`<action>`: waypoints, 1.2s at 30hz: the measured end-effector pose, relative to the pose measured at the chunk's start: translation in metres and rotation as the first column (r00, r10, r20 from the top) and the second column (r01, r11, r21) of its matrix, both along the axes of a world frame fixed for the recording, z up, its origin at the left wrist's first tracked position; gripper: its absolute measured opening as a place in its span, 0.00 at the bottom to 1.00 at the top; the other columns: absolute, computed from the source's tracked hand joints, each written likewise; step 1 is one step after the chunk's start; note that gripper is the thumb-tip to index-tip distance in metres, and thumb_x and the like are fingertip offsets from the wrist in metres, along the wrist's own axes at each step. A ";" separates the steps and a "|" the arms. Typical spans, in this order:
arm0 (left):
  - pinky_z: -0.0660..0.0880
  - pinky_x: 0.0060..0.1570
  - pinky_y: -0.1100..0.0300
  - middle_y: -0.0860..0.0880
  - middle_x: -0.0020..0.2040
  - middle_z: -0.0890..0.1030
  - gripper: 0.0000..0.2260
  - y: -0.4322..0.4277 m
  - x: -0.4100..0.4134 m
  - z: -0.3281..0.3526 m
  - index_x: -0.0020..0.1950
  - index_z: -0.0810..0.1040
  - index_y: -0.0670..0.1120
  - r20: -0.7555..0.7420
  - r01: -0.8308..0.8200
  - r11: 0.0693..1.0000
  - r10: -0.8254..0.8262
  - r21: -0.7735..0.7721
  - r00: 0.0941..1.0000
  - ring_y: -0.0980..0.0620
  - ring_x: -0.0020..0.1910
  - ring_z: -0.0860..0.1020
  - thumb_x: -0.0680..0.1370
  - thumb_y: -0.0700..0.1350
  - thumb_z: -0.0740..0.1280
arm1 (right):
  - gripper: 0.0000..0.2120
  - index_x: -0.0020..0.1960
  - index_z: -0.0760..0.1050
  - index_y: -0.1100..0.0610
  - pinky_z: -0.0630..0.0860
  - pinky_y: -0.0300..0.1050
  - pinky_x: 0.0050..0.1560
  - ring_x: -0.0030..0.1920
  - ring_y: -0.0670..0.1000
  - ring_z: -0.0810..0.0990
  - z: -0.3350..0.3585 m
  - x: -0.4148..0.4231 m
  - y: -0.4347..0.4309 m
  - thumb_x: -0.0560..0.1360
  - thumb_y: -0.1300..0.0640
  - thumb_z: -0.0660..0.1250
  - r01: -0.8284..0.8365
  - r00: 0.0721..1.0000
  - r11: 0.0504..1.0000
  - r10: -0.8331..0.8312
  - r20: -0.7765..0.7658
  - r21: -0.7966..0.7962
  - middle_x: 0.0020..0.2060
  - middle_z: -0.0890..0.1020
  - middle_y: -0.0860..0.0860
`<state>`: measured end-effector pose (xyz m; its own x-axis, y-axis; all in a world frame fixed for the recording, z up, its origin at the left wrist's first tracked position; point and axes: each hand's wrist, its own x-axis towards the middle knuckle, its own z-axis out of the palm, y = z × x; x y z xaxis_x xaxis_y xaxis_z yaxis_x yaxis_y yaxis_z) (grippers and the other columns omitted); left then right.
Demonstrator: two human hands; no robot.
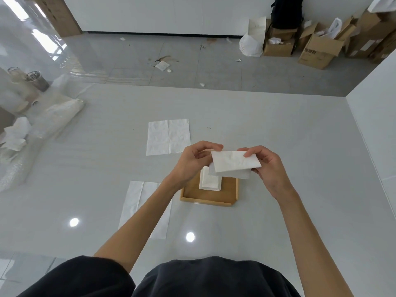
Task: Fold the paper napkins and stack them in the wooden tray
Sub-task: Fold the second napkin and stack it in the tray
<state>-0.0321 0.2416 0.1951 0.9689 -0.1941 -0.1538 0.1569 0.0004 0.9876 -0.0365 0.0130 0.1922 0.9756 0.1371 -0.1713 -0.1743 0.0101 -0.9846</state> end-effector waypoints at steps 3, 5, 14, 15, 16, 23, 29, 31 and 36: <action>0.80 0.51 0.56 0.43 0.61 0.83 0.11 -0.001 -0.001 -0.005 0.62 0.78 0.42 -0.112 -0.062 0.990 0.048 -0.123 0.993 0.47 0.57 0.82 0.81 0.33 0.64 | 0.23 0.39 0.83 0.49 0.81 0.45 0.53 0.58 0.53 0.83 -0.002 0.000 0.001 0.77 0.74 0.62 0.027 0.997 0.999 -0.025 0.070 -0.026 0.52 0.86 0.50; 0.79 0.51 0.57 0.42 0.60 0.83 0.11 -0.002 -0.003 -0.006 0.63 0.77 0.43 -0.197 -0.080 0.978 0.042 -0.191 0.980 0.47 0.56 0.82 0.82 0.34 0.64 | 0.25 0.38 0.83 0.46 0.80 0.44 0.54 0.57 0.53 0.82 -0.002 0.000 0.002 0.76 0.75 0.62 0.037 0.993 0.998 -0.032 0.114 -0.040 0.52 0.85 0.51; 0.80 0.53 0.57 0.43 0.55 0.82 0.15 -0.003 -0.004 -0.003 0.68 0.75 0.39 -0.370 -0.068 0.964 -0.034 -0.257 0.928 0.49 0.53 0.82 0.83 0.44 0.65 | 0.26 0.41 0.84 0.45 0.75 0.36 0.54 0.58 0.46 0.81 -0.003 0.000 0.000 0.74 0.75 0.61 -0.010 0.950 0.982 0.068 0.305 -0.186 0.53 0.84 0.47; 0.80 0.52 0.58 0.44 0.54 0.83 0.14 -0.004 -0.004 -0.003 0.67 0.76 0.40 -0.351 -0.051 0.973 -0.032 -0.226 0.936 0.50 0.51 0.82 0.82 0.42 0.67 | 0.25 0.42 0.84 0.48 0.74 0.35 0.54 0.59 0.45 0.80 -0.002 0.000 -0.001 0.74 0.76 0.61 -0.021 0.945 0.976 0.091 0.315 -0.219 0.54 0.83 0.50; 0.80 0.51 0.58 0.45 0.52 0.83 0.13 -0.005 -0.004 -0.004 0.65 0.77 0.40 -0.333 -0.048 0.978 -0.023 -0.204 0.943 0.50 0.50 0.82 0.81 0.40 0.68 | 0.23 0.43 0.84 0.50 0.74 0.35 0.55 0.60 0.45 0.79 -0.001 -0.001 -0.001 0.75 0.76 0.61 -0.030 0.946 0.968 0.108 0.307 -0.247 0.56 0.82 0.52; 0.80 0.46 0.56 0.47 0.47 0.84 0.09 -0.006 -0.004 -0.001 0.61 0.79 0.42 -0.233 -0.051 0.991 0.020 -0.126 0.972 0.50 0.46 0.82 0.81 0.39 0.67 | 0.19 0.64 0.77 0.53 0.78 0.51 0.55 0.52 0.48 0.82 -0.003 -0.006 0.003 0.80 0.44 0.61 0.038 0.984 0.990 -0.013 -0.180 0.137 0.56 0.83 0.52; 0.82 0.46 0.55 0.47 0.46 0.85 0.07 -0.004 -0.005 0.000 0.59 0.79 0.41 -0.204 -0.032 0.999 0.027 -0.021 0.979 0.52 0.46 0.83 0.82 0.39 0.66 | 0.10 0.59 0.80 0.54 0.82 0.43 0.50 0.50 0.46 0.84 -0.008 -0.008 0.012 0.78 0.60 0.70 0.129 0.978 0.992 -0.127 -0.164 -0.001 0.48 0.87 0.47; 0.83 0.50 0.51 0.46 0.49 0.84 0.08 -0.002 -0.006 -0.002 0.60 0.79 0.41 -0.227 0.001 1.000 0.004 0.021 0.974 0.49 0.48 0.83 0.82 0.38 0.66 | 0.11 0.59 0.79 0.55 0.80 0.43 0.51 0.49 0.46 0.84 -0.008 -0.006 0.012 0.77 0.60 0.71 0.141 0.983 0.986 -0.150 -0.104 -0.087 0.48 0.87 0.49; 0.81 0.46 0.56 0.45 0.48 0.83 0.11 -0.001 -0.012 0.002 0.61 0.80 0.42 -0.313 0.213 0.977 -0.198 0.013 0.929 0.50 0.46 0.82 0.83 0.46 0.65 | 0.11 0.58 0.78 0.54 0.76 0.34 0.45 0.42 0.44 0.83 0.008 0.001 0.009 0.77 0.62 0.72 -0.057 0.998 0.983 0.054 -0.022 -0.173 0.43 0.88 0.48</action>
